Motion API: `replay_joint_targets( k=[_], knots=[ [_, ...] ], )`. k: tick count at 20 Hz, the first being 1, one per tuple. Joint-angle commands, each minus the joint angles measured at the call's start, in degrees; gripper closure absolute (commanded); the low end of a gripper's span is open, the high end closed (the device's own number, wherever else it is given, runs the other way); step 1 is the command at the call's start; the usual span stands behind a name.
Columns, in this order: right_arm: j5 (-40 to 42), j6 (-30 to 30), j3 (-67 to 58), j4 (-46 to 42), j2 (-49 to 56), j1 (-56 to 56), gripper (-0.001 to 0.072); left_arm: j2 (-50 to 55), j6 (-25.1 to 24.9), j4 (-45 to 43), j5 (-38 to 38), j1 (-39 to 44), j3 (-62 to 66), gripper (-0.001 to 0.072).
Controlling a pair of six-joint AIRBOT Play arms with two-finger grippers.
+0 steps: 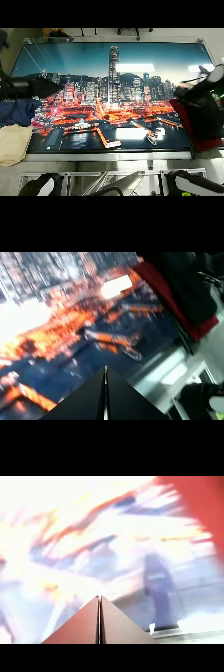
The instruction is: Fold the shirts.
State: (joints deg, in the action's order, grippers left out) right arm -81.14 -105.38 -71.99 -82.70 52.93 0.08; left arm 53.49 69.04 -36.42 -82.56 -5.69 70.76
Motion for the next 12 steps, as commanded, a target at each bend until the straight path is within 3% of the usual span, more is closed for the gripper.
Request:
replay_joint_targets(
  k=[1, 5, 12],
  knots=[
    [12.5, -3.6, 18.4, 0.5, -7.6, 17.6, 0.0696, -12.1, -1.7, -1.7, 3.0, 4.3, -20.2, 0.0696],
    [15.1, -5.9, 22.9, 2.3, -7.3, 24.2, 0.0696, -19.8, -0.9, -4.0, 6.0, 5.9, -32.0, 0.0696],
    [15.1, -5.9, 22.9, 5.6, -7.2, 25.1, 0.0696, -27.3, -0.6, -4.1, 6.9, 5.8, -40.3, 0.0696]
  ],
)
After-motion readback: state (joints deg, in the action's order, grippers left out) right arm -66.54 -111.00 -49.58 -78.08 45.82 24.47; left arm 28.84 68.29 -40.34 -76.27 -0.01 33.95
